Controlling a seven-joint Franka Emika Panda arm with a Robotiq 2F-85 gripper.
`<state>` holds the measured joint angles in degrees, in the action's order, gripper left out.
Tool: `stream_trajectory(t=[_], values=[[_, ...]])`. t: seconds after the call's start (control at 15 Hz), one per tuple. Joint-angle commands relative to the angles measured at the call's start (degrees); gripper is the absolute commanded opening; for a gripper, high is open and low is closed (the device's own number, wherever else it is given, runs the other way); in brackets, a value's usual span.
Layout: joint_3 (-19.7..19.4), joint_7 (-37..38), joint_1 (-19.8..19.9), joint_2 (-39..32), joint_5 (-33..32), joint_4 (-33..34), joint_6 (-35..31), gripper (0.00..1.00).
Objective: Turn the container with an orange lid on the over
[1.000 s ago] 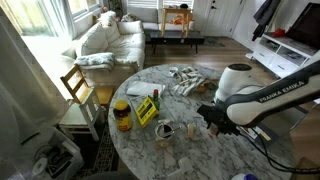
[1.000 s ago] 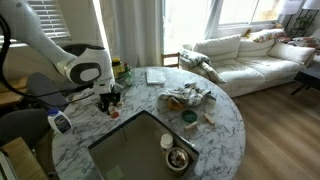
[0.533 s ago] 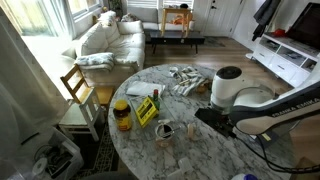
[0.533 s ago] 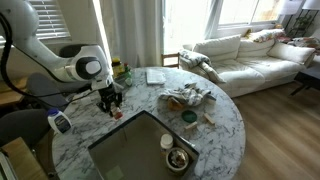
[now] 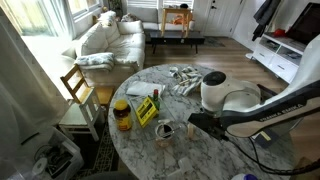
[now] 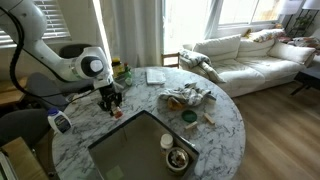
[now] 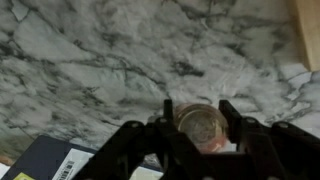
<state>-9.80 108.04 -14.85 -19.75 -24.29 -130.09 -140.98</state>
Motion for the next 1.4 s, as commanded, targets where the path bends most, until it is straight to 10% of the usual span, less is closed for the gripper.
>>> stream_trajectory(t=[0.0, 0.47, 0.6, 0.73, 1.33], values=[[1.95, -1.18, 1.62, -3.70, 0.53, 3.20, 1.51, 0.24], [4.41, -6.66, 3.63, -4.79, 3.53, 5.03, 3.75, 0.24], [5.06, -8.85, 4.37, -4.71, 4.91, 5.01, 3.57, 0.49], [5.30, -10.55, 4.75, -4.71, 6.01, 5.10, 3.61, 0.24], [4.76, -12.55, 3.80, -5.20, 6.50, 5.77, 4.86, 0.23]])
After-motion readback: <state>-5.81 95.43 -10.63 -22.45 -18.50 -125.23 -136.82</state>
